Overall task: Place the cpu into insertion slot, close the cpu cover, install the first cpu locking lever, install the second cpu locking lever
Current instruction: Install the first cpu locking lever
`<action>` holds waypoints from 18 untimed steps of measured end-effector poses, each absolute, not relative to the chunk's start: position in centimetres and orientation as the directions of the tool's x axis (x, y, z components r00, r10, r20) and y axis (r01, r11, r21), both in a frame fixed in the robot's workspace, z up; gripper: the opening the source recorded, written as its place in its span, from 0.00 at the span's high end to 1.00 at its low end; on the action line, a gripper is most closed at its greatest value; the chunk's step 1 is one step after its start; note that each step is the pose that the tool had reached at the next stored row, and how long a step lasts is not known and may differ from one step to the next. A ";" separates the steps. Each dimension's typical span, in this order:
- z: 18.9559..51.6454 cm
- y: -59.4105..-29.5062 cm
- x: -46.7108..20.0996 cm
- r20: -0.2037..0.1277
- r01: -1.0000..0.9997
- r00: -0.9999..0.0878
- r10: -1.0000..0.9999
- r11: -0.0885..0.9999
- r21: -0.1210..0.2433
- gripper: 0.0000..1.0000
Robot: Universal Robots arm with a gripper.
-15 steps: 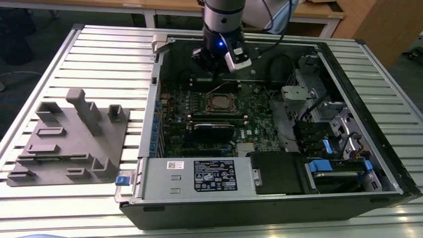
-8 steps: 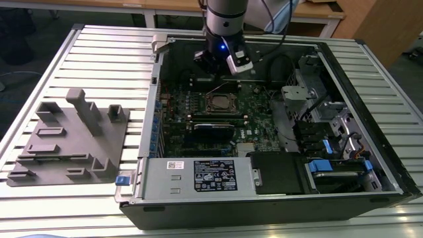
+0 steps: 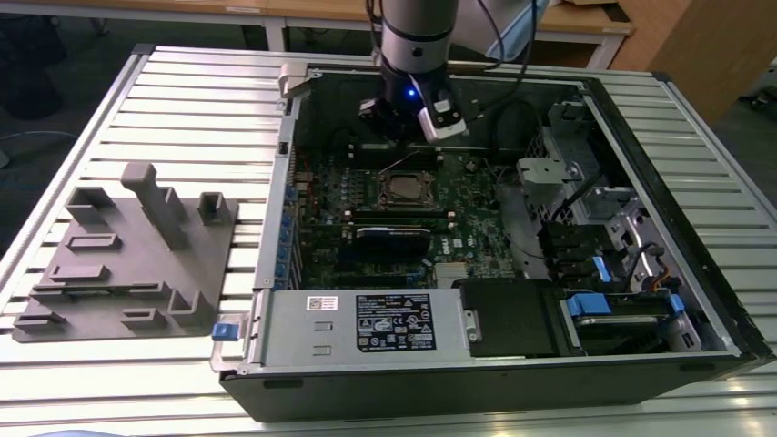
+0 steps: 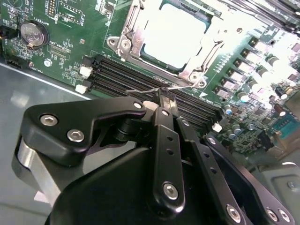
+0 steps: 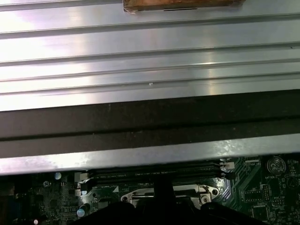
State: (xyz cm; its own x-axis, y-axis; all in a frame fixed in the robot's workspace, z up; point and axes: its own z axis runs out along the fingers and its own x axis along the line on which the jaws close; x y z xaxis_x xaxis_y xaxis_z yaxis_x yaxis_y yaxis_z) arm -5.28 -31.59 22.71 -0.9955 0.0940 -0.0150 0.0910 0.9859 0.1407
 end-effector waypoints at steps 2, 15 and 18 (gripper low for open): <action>22.6 -31.6 -5.2 -0.015 0.091 -0.995 0.094 0.986 0.141 0.89; 22.2 -31.6 -4.4 -0.015 0.091 -0.995 0.094 0.987 0.135 0.89; 22.1 -31.5 -4.3 -0.016 0.091 -0.995 0.094 0.987 0.132 0.89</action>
State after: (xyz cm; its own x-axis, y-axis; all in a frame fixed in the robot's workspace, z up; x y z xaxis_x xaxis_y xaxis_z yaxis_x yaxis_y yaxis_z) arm -4.26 -31.48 22.12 -0.9955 0.0939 -0.0158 0.0910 0.9870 0.1323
